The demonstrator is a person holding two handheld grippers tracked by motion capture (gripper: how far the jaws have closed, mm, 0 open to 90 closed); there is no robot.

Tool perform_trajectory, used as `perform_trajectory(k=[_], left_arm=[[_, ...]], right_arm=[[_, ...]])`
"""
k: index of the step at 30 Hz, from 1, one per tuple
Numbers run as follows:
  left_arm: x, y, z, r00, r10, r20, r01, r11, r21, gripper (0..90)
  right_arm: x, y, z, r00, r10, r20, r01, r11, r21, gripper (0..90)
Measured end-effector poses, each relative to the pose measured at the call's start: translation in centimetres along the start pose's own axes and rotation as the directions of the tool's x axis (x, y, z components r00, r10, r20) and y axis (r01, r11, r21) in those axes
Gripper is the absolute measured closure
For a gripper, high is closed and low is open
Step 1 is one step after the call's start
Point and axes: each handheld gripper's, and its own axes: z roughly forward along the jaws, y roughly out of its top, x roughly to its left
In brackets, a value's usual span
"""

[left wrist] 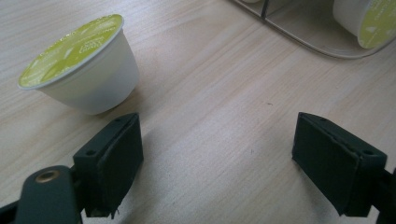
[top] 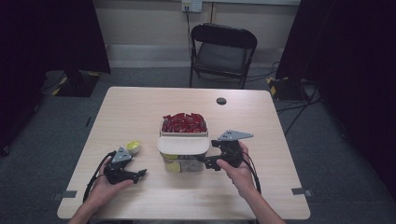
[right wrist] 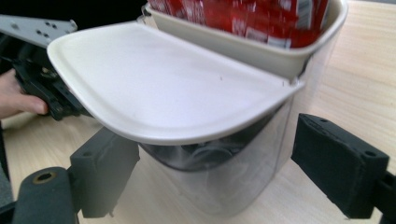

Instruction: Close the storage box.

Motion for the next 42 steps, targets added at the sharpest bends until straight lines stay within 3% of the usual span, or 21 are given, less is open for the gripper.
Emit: perform_trajectory(k=[28,40,42], left_arm=[[0.0,0.0,0.0,1.0000,0.001,0.005,-0.001,1.0000,-0.002,15.7],[0.1,0.0,0.0,1.0000,0.002,0.006,-0.002,1.0000,0.000,15.6],[0.1,0.0,0.0,1.0000,0.003,0.004,-0.003,1.0000,0.002,15.6]], right_arm=[[-0.1,-3.3,0.8,0.9987,0.002,0.051,-0.005,0.998,0.057,15.5],[-1.5,-4.1,-1.4,0.9939,0.042,0.102,-0.045,0.999,0.031,15.5],[-2.1,-4.2,-1.9,0.9898,0.050,0.134,-0.053,0.998,0.020,15.5]])
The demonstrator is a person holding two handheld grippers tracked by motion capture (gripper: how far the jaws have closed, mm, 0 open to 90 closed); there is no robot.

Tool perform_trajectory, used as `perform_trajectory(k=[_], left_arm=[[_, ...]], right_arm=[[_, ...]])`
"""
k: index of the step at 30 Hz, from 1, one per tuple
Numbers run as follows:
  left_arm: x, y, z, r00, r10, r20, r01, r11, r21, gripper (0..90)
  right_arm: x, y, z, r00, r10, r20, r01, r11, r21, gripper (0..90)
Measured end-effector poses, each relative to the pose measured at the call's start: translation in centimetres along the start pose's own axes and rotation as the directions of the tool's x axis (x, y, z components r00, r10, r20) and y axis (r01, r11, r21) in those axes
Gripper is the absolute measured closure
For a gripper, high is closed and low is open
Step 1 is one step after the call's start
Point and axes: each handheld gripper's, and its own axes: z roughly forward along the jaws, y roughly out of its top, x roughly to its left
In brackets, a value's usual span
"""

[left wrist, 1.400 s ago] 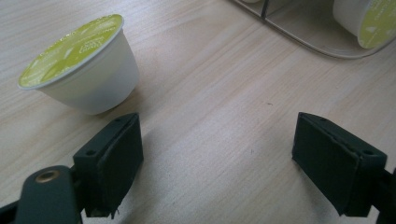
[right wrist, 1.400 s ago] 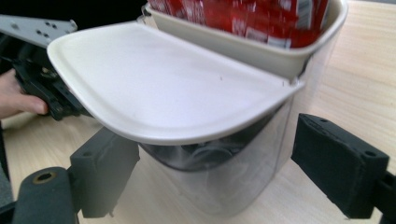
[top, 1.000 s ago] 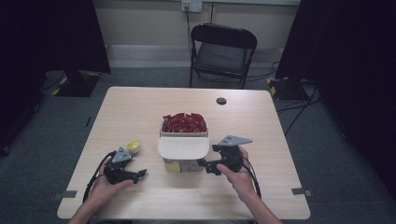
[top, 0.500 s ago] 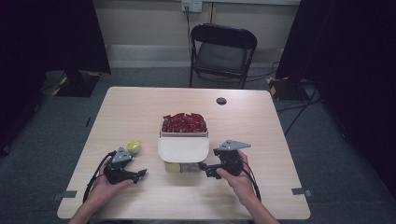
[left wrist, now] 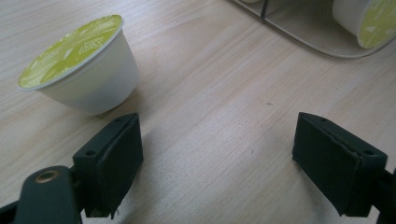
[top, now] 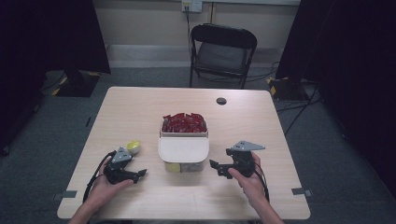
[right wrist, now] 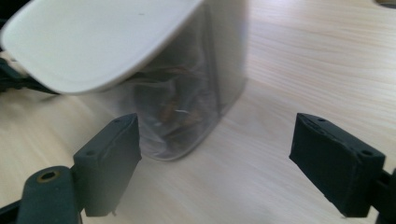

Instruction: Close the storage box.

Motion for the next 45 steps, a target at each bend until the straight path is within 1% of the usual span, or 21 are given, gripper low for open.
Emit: perform_trajectory(k=[6,7,8,10,11,13,14,15,21,22,25,27,29,30,33,36,37,38,40,42,45], left_arm=[[0.0,0.0,0.0,1.0000,-0.002,0.005,0.002,1.0000,-0.004,15.6],[0.0,0.0,0.0,1.0000,-0.002,0.005,0.002,1.0000,-0.005,15.7],[0.0,0.0,0.0,1.0000,-0.002,0.004,0.002,1.0000,-0.005,15.7],[0.0,0.0,0.0,1.0000,-0.003,0.004,0.003,1.0000,-0.005,15.7],[0.0,0.0,0.0,1.0000,-0.001,0.004,0.001,1.0000,-0.003,15.7],[0.0,0.0,0.0,1.0000,-0.001,0.005,0.001,1.0000,-0.004,15.7],[0.0,0.0,0.0,1.0000,-0.001,0.005,0.001,1.0000,-0.004,15.7],[0.1,0.0,0.0,1.0000,-0.001,0.005,0.001,1.0000,-0.004,15.7],[0.1,0.0,0.0,1.0000,0.004,0.006,-0.004,1.0000,-0.003,15.7],[0.1,0.0,0.0,1.0000,0.004,0.006,-0.004,1.0000,-0.003,15.7],[0.3,0.0,0.0,1.0000,-0.009,0.000,0.009,0.9999,-0.007,15.7],[0.4,0.0,0.0,1.0000,-0.010,0.000,0.010,0.9999,-0.007,15.7],[0.4,0.0,0.1,1.0000,-0.009,0.001,0.009,0.9999,-0.009,15.8],[0.4,0.0,0.1,1.0000,-0.009,0.002,0.009,0.9999,-0.009,15.8],[0.5,-0.1,0.0,0.9999,-0.014,-0.001,0.014,0.9999,-0.007,15.7],[0.8,-0.1,0.0,0.9999,-0.010,-0.009,0.010,0.9999,-0.005,15.7],[0.7,-0.1,0.0,0.9997,-0.025,-0.009,0.025,0.9996,-0.012,15.6],[0.8,-0.1,0.0,0.9997,-0.023,-0.011,0.023,0.9997,-0.011,15.6],[0.8,-0.1,0.0,0.9996,-0.026,-0.009,0.026,0.9996,-0.010,15.6],[0.9,-0.1,0.0,0.9997,-0.024,-0.009,0.024,0.9997,-0.010,15.7],[0.9,-0.1,-0.1,0.9997,-0.020,-0.010,0.020,0.9998,-0.007,15.7]], right_arm=[[-1.8,-0.4,-0.4,0.9978,0.019,0.063,-0.019,1.000,-0.005,14.6],[-2.1,-0.5,-0.4,0.9968,0.020,0.077,-0.020,1.000,-0.002,14.7],[-2.5,-0.5,-0.4,0.9944,0.039,0.098,-0.040,0.999,0.004,15.0],[-2.8,-0.6,-0.4,0.9939,0.041,0.103,-0.042,0.999,0.005,14.5],[-3.5,-0.8,-0.3,0.9907,0.052,0.126,-0.053,0.999,0.010,14.6],[-4.0,-1.0,-0.3,0.9873,0.057,0.148,-0.060,0.998,0.015,14.6],[-4.0,-1.0,-0.3,0.9873,0.057,0.148,-0.060,0.998,0.015,14.6],[-4.8,-1.1,-0.3,0.9824,0.070,0.173,-0.074,0.997,0.018,14.6],[-7.0,-1.6,-0.1,0.9662,0.101,0.237,-0.113,0.993,0.040,14.6],[-7.3,-1.7,-0.1,0.9631,0.097,0.251,-0.113,0.992,0.050,14.7],[-8.2,-2.0,0.3,0.9574,0.117,0.264,-0.140,0.988,0.071,14.7],[-8.5,-2.3,0.7,0.9538,0.113,0.279,-0.144,0.985,0.092,14.7],[-8.6,-2.4,0.9,0.9506,0.108,0.291,-0.144,0.984,0.108,14.7],[-8.7,-2.6,1.1,0.9518,0.100,0.290,-0.142,0.982,0.126,14.8],[-8.7,-2.8,1.3,0.9548,0.095,0.281,-0.141,0.979,0.145,14.5],[-8.5,-3.3,1.7,0.9532,0.072,0.294,-0.128,0.976,0.174,14.5],[-8.4,-3.4,1.7,0.9515,0.055,0.303,-0.112,0.979,0.173,14.5],[-8.3,-3.5,1.8,0.9477,0.040,0.317,-0.101,0.979,0.178,14.5],[-8.1,-3.7,1.7,0.9436,0.039,0.329,-0.099,0.981,0.168,14.3],[-7.9,-4.0,1.8,0.9367,0.022,0.349,-0.083,0.984,0.160,13.6],[-7.8,-4.2,1.8,0.9341,0.029,0.356,-0.084,0.987,0.140,12.1]])
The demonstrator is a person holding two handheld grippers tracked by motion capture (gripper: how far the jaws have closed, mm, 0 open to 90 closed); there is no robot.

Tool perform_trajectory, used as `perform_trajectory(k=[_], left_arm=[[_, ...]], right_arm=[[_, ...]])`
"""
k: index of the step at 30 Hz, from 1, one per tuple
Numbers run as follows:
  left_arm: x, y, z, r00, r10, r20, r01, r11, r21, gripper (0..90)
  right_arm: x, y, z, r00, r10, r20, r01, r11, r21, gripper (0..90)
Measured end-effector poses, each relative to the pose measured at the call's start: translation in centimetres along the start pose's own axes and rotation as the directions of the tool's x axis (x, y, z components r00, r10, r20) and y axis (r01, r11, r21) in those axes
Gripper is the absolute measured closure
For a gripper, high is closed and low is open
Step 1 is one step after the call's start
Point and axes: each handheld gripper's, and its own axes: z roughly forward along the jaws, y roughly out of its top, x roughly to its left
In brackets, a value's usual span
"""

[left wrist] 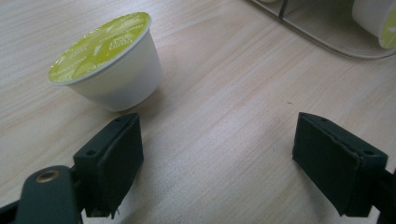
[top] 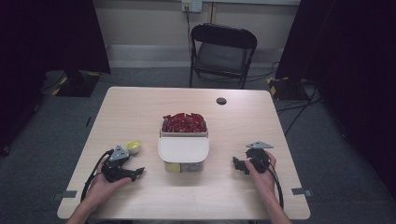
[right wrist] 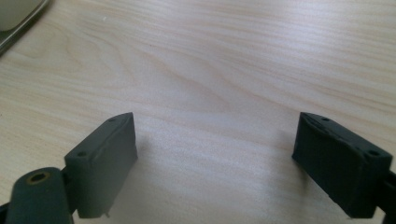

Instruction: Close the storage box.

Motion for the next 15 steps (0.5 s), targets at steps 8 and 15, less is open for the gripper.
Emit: perform_trajectory(k=[8,15], left_arm=[[0.15,-0.08,-0.04,1.0000,-0.004,-0.006,0.004,1.0000,-0.006,15.6],[0.23,-0.07,-0.09,1.0000,0.001,-0.006,-0.001,1.0000,-0.001,15.6]], right_arm=[[0.08,-0.24,0.12,0.9999,0.006,0.008,-0.005,1.000,-0.019,9.7],[0.08,-0.24,0.12,0.9999,0.008,0.011,-0.008,1.000,-0.020,9.7]])
